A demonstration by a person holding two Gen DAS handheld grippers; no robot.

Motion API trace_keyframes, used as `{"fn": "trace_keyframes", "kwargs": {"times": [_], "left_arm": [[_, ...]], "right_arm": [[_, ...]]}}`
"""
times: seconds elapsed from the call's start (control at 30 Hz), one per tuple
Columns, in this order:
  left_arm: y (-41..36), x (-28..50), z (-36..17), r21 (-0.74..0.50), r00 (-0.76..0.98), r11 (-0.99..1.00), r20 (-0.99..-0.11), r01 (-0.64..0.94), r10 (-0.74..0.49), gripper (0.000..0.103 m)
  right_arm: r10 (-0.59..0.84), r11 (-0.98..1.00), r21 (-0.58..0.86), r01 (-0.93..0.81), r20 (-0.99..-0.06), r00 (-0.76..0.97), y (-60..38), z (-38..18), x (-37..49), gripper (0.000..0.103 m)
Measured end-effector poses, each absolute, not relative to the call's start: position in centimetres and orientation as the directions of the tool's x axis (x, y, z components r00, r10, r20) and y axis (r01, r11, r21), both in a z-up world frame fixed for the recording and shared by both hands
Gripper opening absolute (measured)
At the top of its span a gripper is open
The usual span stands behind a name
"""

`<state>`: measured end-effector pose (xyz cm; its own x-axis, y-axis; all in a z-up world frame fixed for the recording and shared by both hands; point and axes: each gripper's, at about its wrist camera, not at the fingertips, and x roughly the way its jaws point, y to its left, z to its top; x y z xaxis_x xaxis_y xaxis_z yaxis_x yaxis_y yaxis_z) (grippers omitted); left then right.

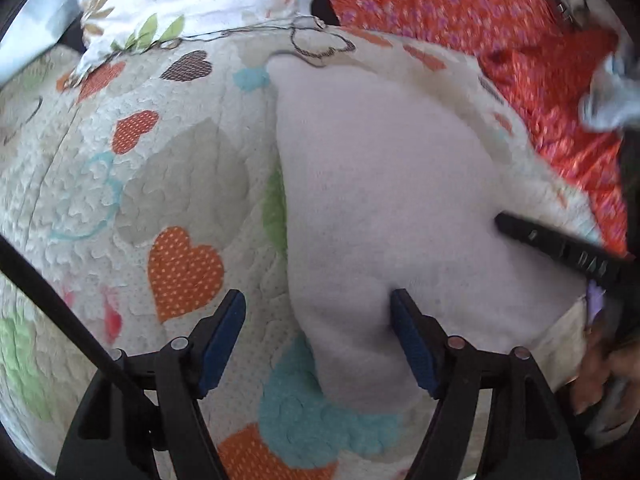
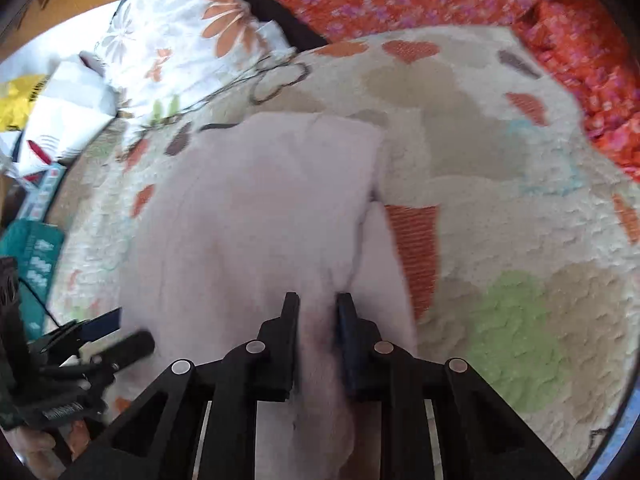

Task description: Fold small clothes

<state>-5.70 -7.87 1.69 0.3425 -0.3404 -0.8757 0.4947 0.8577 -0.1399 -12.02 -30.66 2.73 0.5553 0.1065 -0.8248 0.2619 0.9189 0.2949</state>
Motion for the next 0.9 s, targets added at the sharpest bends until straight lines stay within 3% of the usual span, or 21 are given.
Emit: {"fn": "trace_keyframes", "kwargs": {"times": [0.07,0.13,0.23,0.37,0.43,0.6,0.7,0.73,0.83,0.9], "left_arm": [[-7.9,-6.0,1.6,-0.097,0.38,0.869,-0.872,0.485,-0.309,0.088],[-7.8,-6.3,1.8,-0.084,0.406,0.87,-0.86,0.486,-0.31,0.089],[-7.1,-6.5,1.6,-0.129,0.401,0.866,-0.847,0.483,-0.349,0.089],[-5.6,-6.7,2.5,-0.201,0.416,0.872,-0.816,0.447,-0.402,0.089],[-5.1,-7.4,3.5,-0.17,0.468,0.877,-0.791,0.448,-0.393,0.089],[-3.3,-7.6,5.5,-0.087,0.596,0.92,-0.738,0.381,-0.317,0.089],[-1.6,-6.4,5.5,-0.106,0.598,0.939,-0.746,0.327,-0.293,0.089],[-1.0,-6.0,5.5,-0.115,0.596,0.945,-0.751,0.305,-0.284,0.089],[0.9,-5.2,5.5,-0.16,0.591,0.954,-0.756,0.253,-0.283,0.089],[1.8,-5.0,5.6,-0.179,0.589,0.957,-0.757,0.23,-0.283,0.089]], "right_arm": [[0.078,0.916,0.276,0.291,-0.834,0.547,-31.3,2.2,-12.1,0.025],[0.055,0.917,0.262,0.302,-0.831,0.553,-31.7,2.3,-12.4,0.034],[0.052,0.901,0.297,0.315,-0.796,0.604,-32.6,3.1,-13.3,0.038],[-0.054,0.877,0.277,0.392,-0.754,0.654,-34.8,4.5,-14.1,0.039],[-0.113,0.855,0.264,0.447,-0.745,0.657,-36.6,4.6,-14.1,0.047],[-0.27,0.821,0.099,0.562,-0.8,0.536,-40.0,2.4,-12.6,0.051],[-0.209,0.814,0.109,0.57,-0.861,0.463,-41.5,-0.9,-11.5,0.053],[-0.206,0.803,0.133,0.581,-0.853,0.48,-41.9,-1.3,-11.7,0.059],[-0.325,0.779,0.04,0.626,-0.828,0.457,-42.3,-1.9,-11.7,0.103],[-0.332,0.786,0.045,0.616,-0.81,0.484,-42.6,-2.3,-12.3,0.103]]}}
